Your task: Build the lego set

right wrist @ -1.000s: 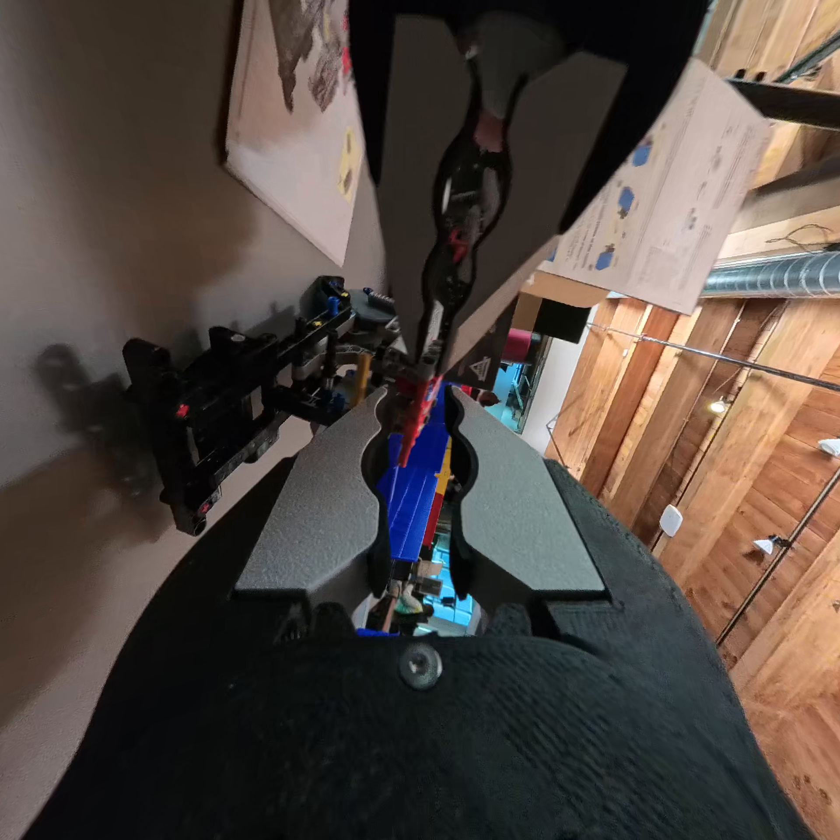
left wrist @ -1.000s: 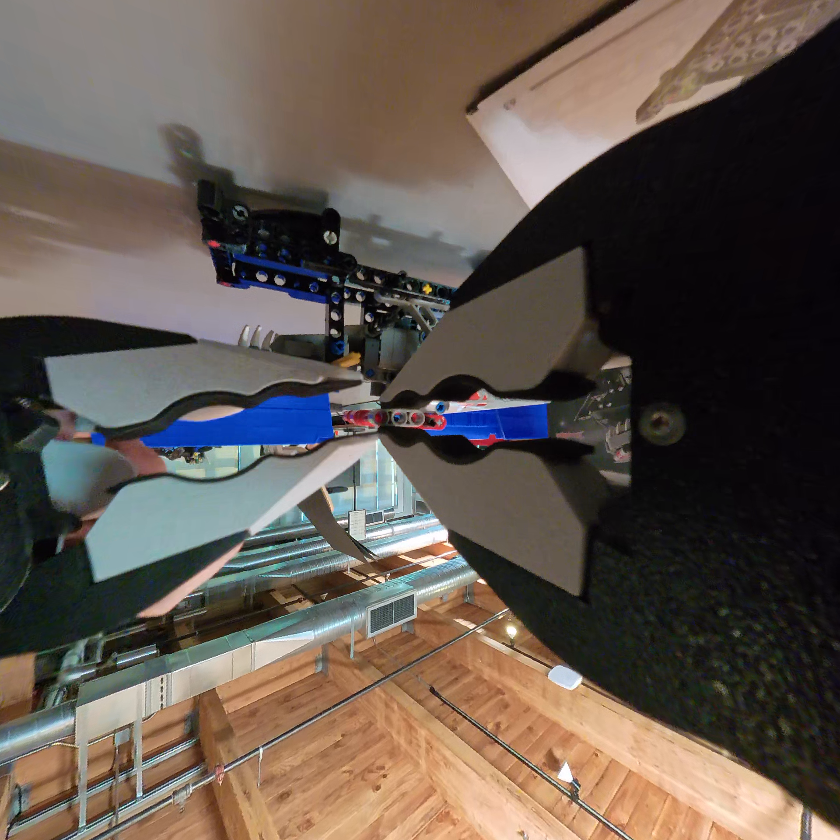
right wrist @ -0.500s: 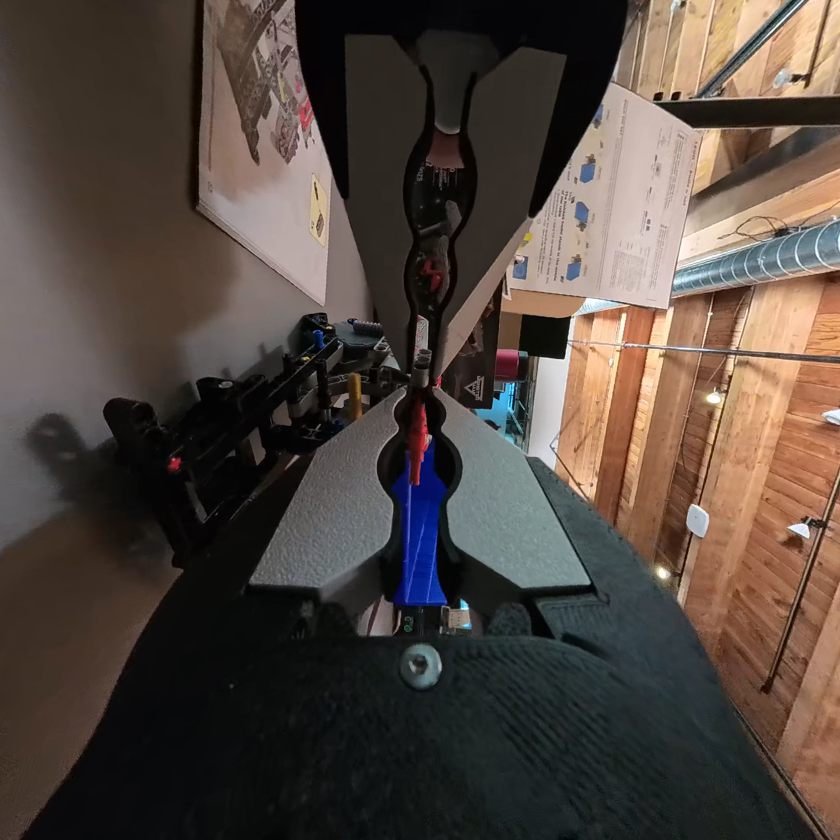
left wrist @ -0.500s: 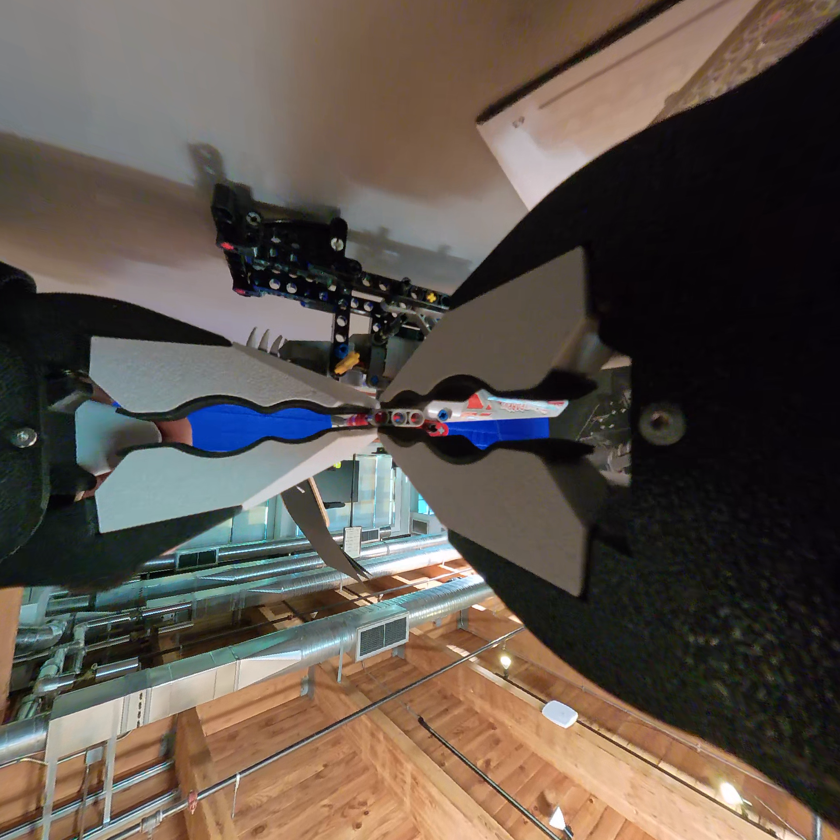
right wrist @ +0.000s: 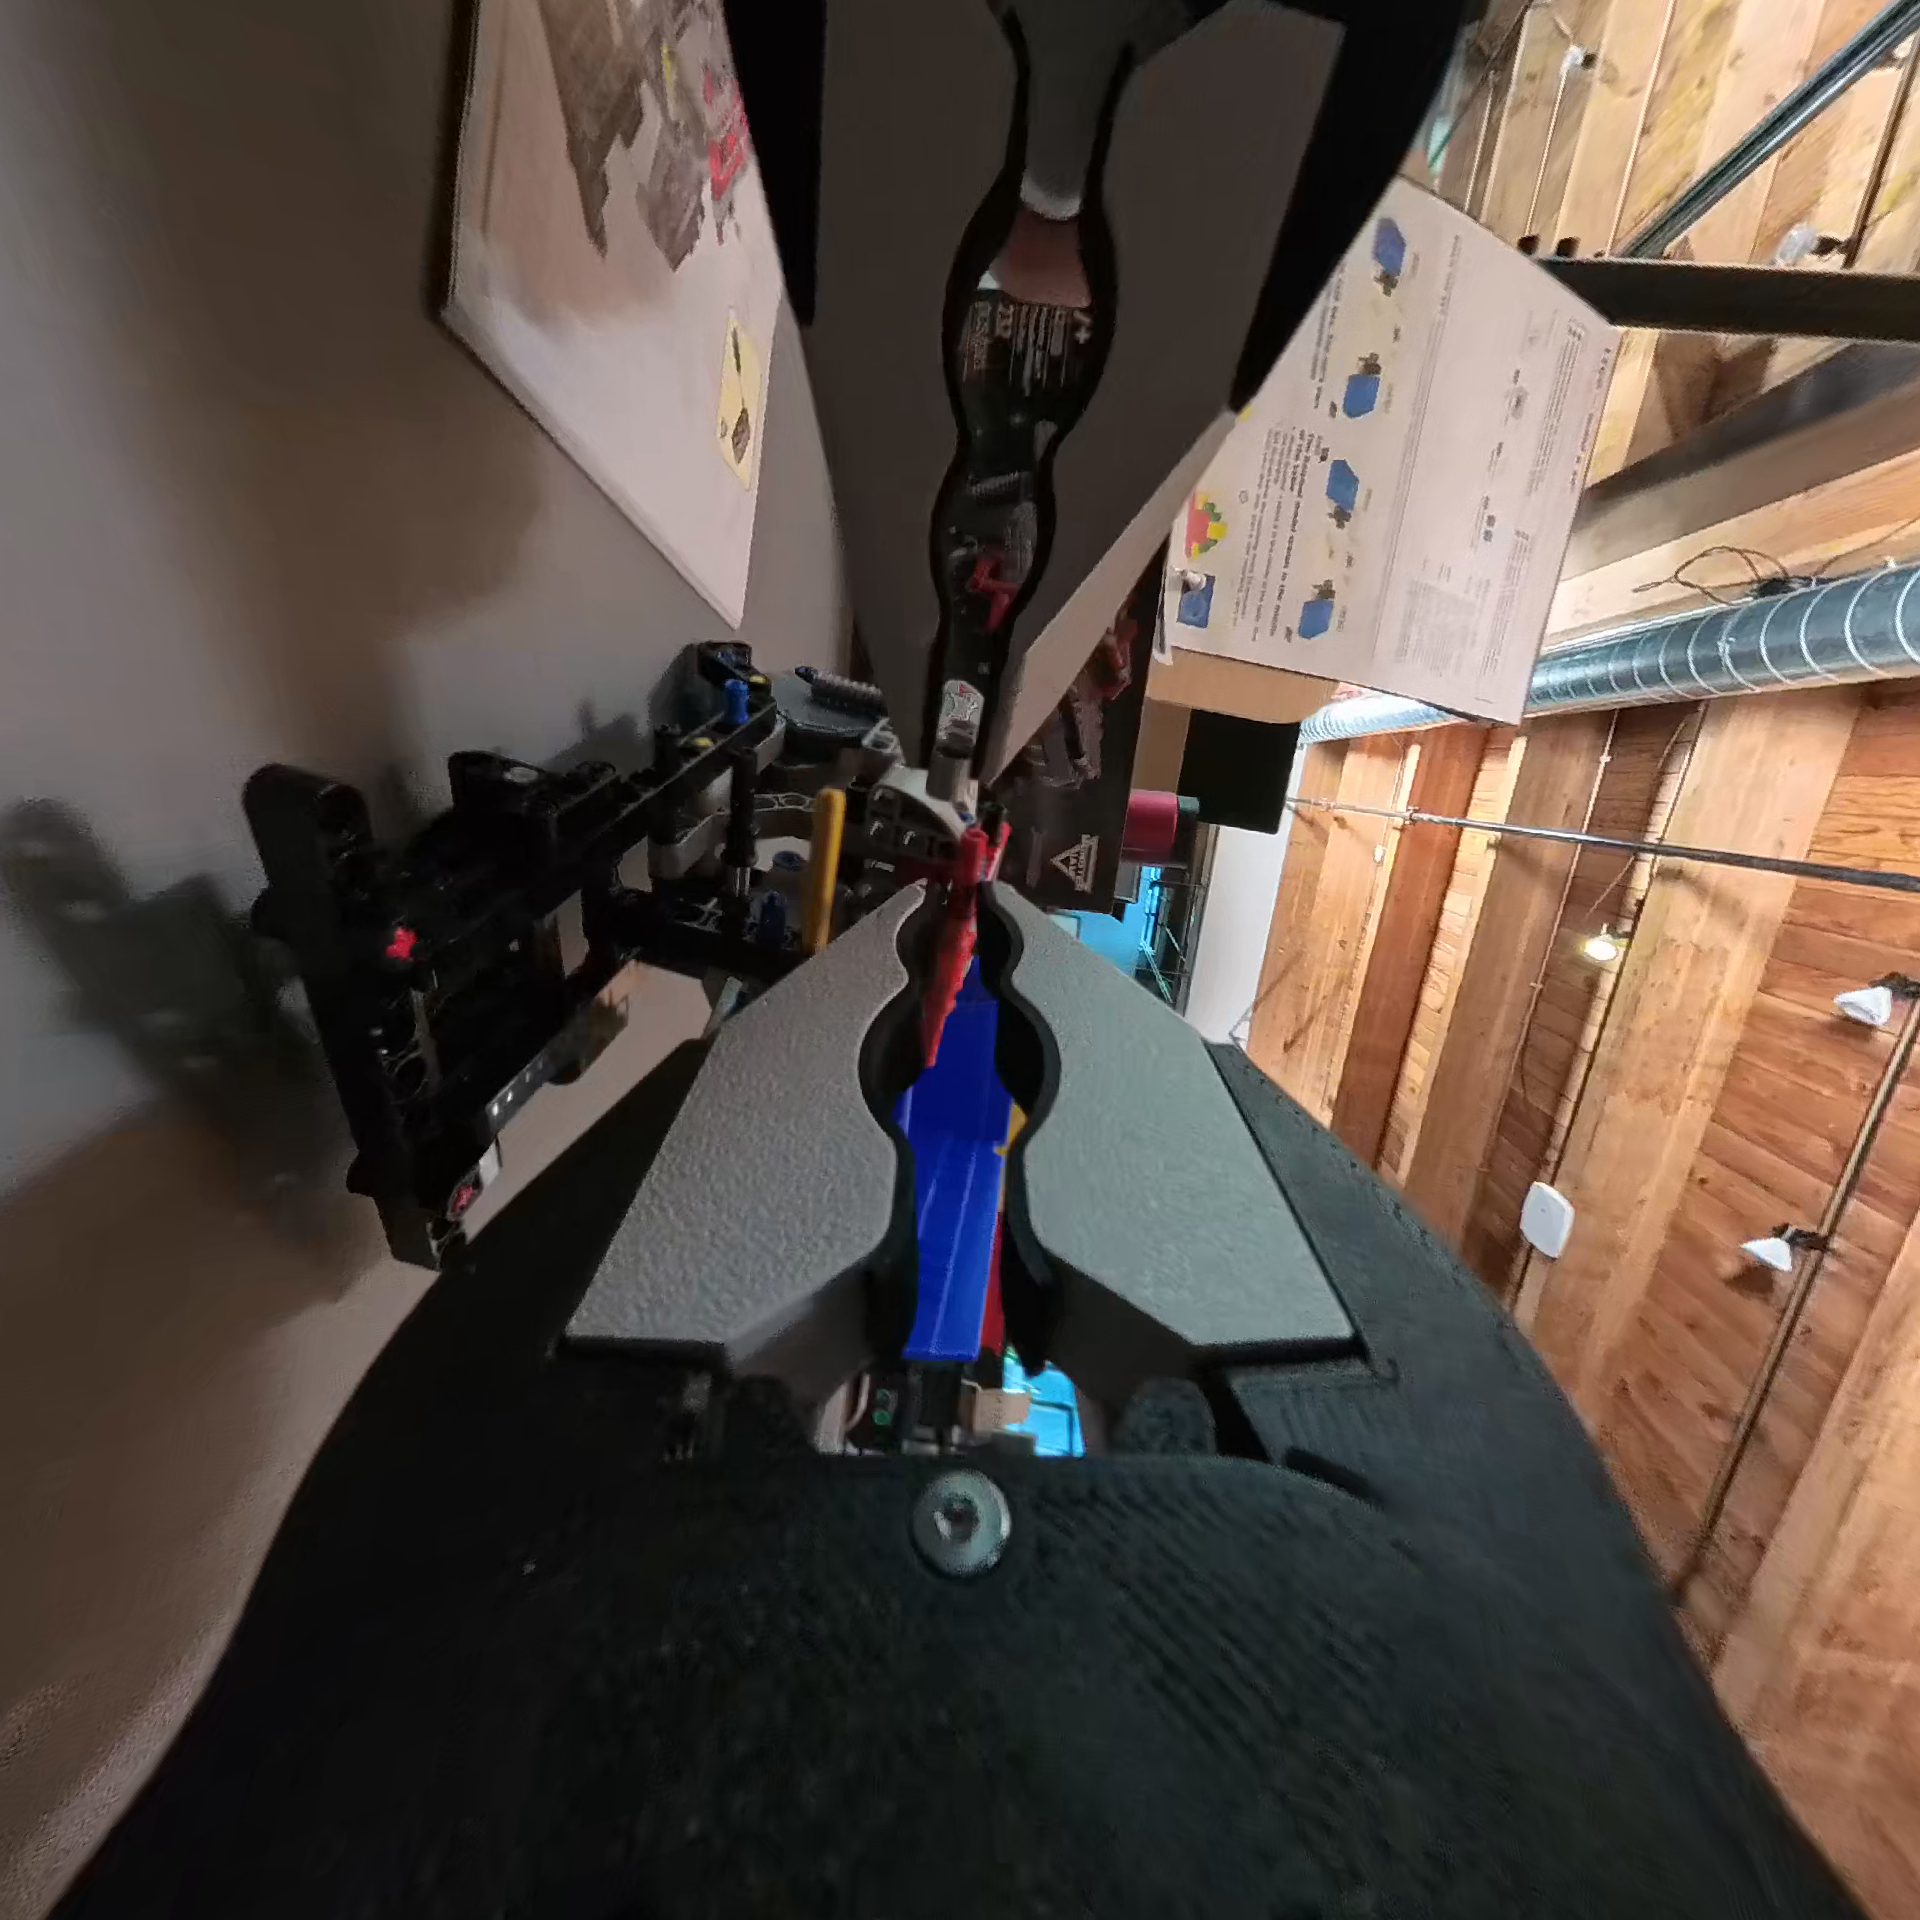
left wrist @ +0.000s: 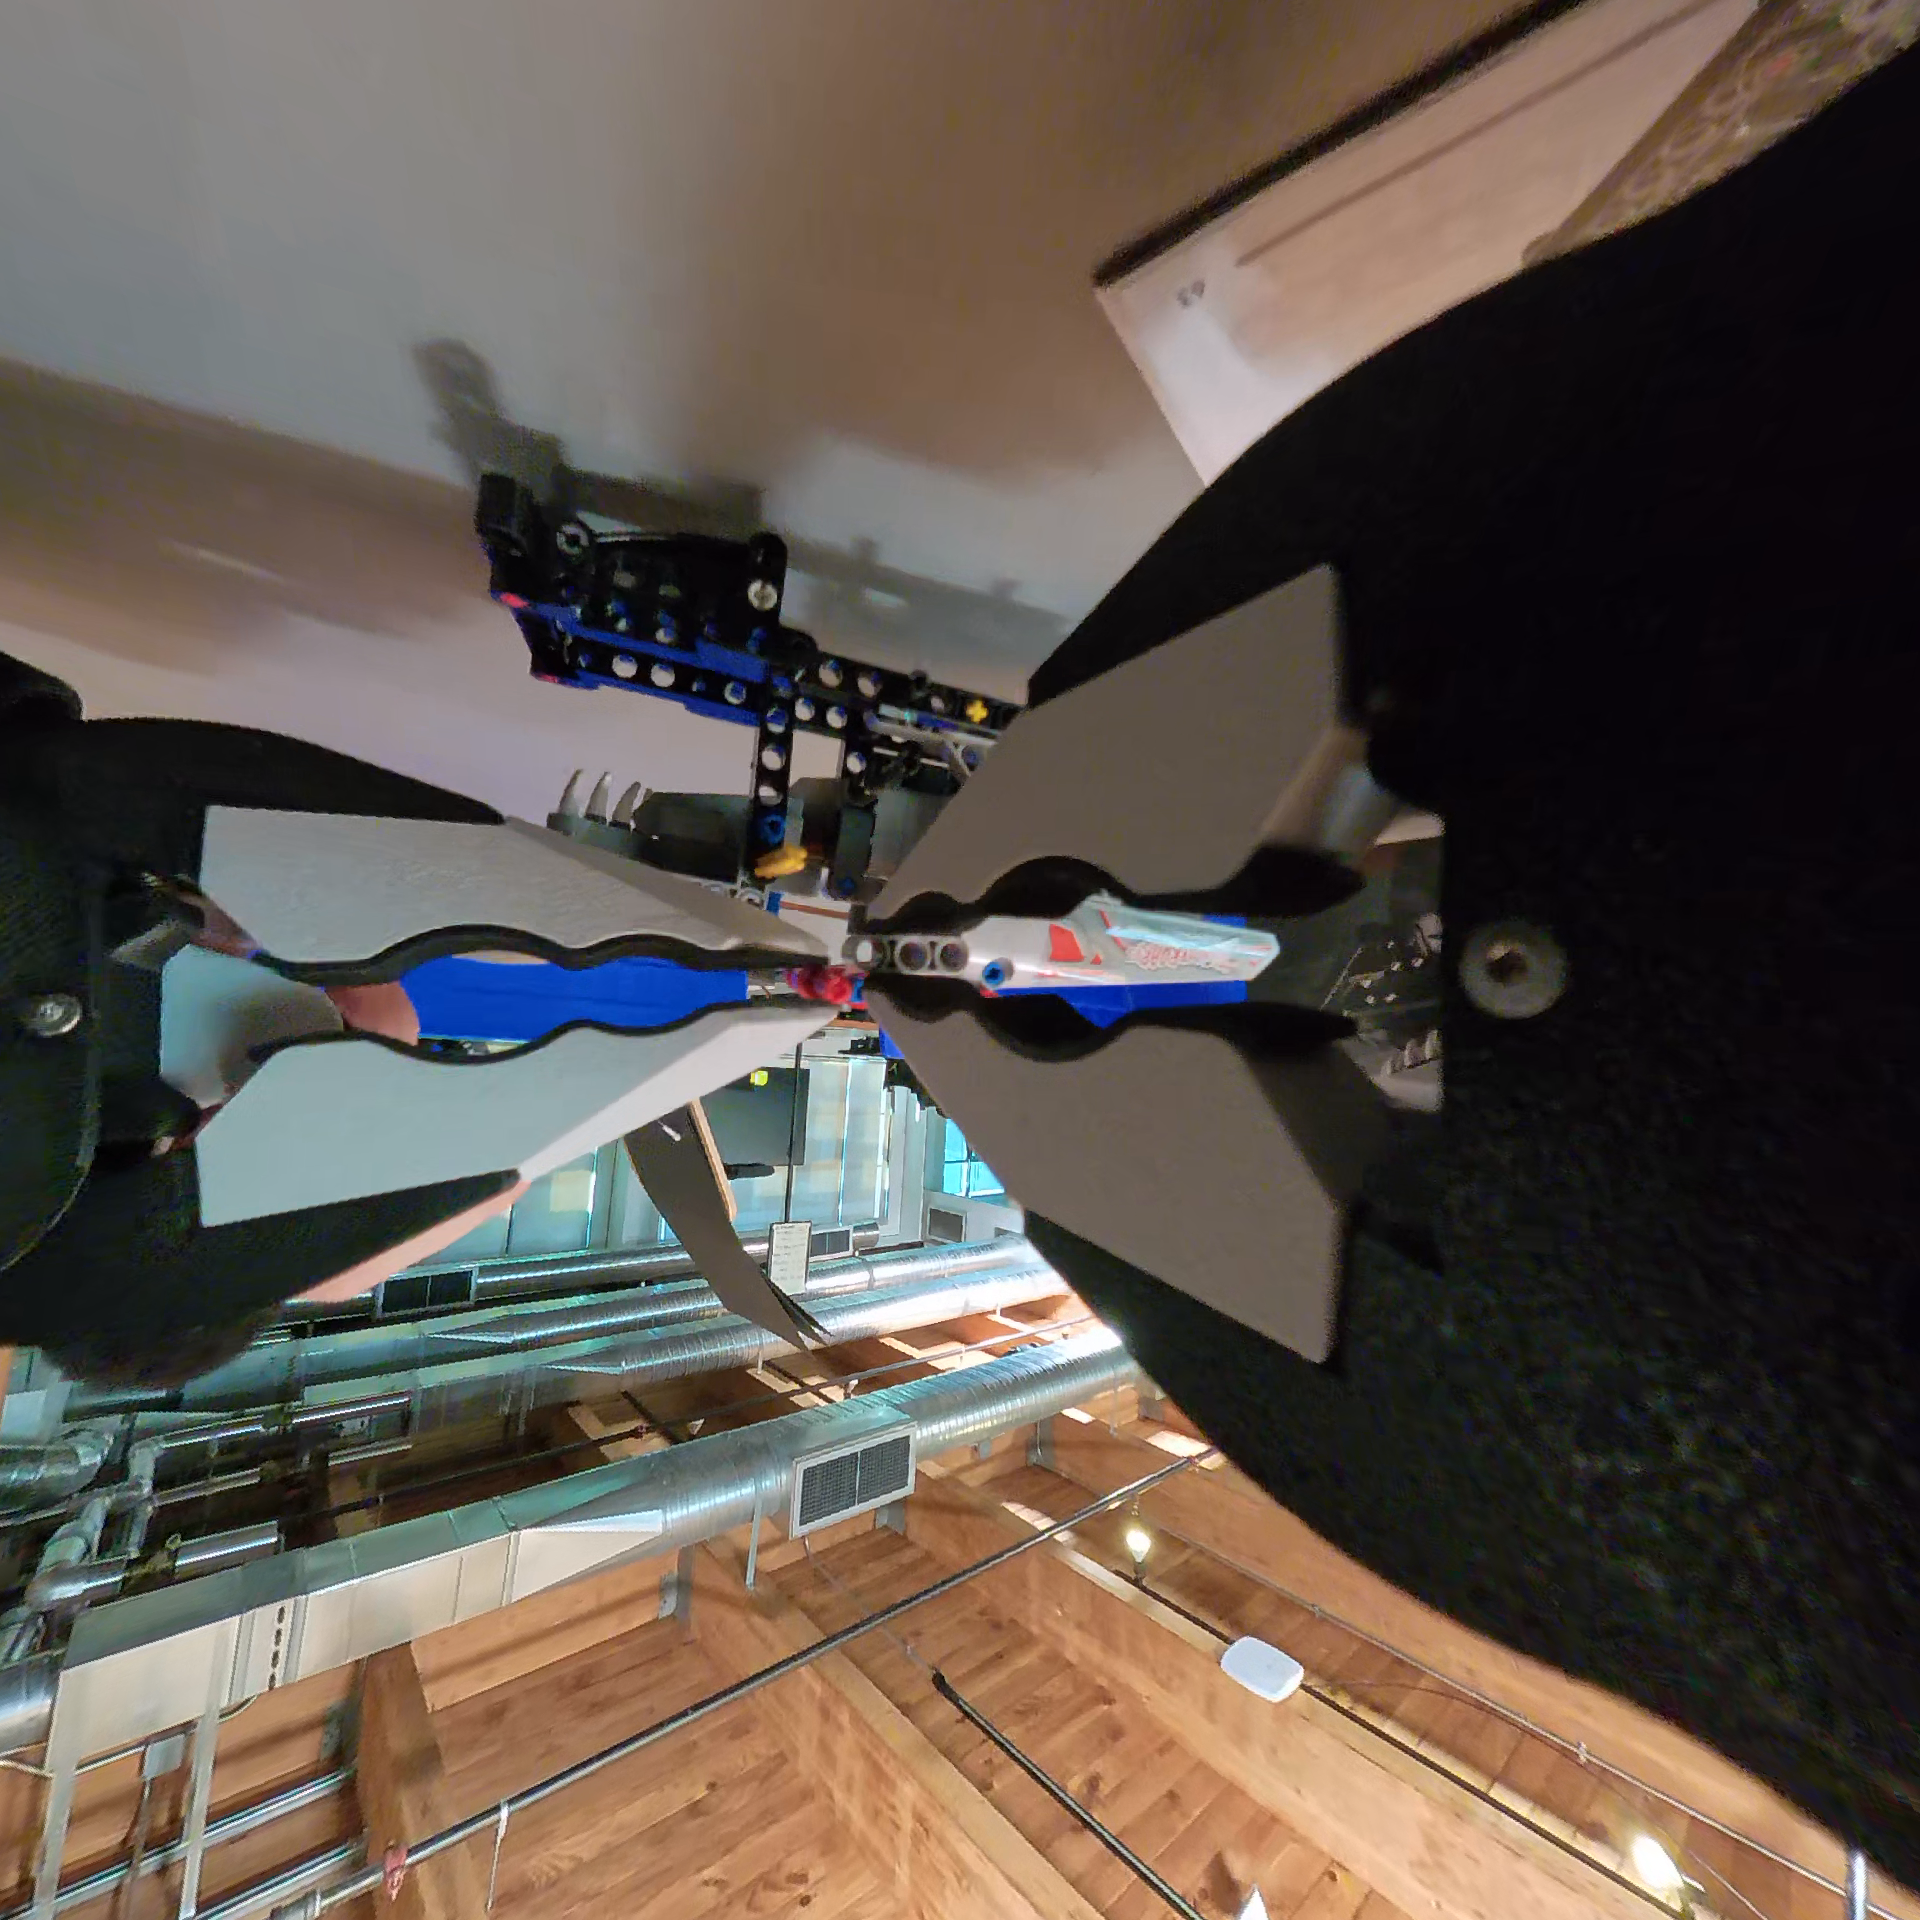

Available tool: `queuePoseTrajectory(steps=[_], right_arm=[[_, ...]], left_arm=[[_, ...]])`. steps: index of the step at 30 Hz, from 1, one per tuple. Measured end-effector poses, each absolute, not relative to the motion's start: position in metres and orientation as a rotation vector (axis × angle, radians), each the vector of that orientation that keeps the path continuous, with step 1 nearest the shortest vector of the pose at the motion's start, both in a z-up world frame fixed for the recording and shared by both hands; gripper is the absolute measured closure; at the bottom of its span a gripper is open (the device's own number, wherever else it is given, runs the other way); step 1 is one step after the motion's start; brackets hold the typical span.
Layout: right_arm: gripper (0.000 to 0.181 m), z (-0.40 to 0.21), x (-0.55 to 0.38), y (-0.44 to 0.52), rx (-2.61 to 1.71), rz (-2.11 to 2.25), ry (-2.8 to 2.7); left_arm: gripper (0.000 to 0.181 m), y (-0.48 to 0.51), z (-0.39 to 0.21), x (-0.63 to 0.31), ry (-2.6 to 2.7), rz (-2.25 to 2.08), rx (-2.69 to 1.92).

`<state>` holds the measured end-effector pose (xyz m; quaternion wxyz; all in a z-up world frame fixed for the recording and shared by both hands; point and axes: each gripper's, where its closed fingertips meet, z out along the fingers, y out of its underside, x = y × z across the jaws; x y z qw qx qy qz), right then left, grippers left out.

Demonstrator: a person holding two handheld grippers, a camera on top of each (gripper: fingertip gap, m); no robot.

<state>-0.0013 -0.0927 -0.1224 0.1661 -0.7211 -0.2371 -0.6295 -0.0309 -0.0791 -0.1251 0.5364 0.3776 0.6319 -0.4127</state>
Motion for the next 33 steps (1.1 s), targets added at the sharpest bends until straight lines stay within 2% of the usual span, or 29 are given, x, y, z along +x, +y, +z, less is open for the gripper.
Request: queuePoseTrajectory(steps=[15, 22, 28, 33], right_arm=[[0.164, -0.119, -0.001, -0.099, -2.053, -1.778, -0.654], [0.170, -0.121, 0.000, -0.097, -2.044, -1.853, -0.722], [0.153, -0.124, -0.004, -0.093, -2.030, -1.795, -0.717], [0.155, -0.125, 0.001, -0.092, -2.047, -1.769, -0.664]], left_arm=[[0.177, -0.078, -0.125, -0.037, 1.505, -0.974, 0.907], [0.177, -0.077, -0.125, -0.038, 1.510, -0.973, 0.908], [0.177, -0.077, -0.128, -0.038, 1.511, -0.965, 0.916], [0.177, -0.075, -0.128, -0.035, 1.514, -0.960, 0.911]])
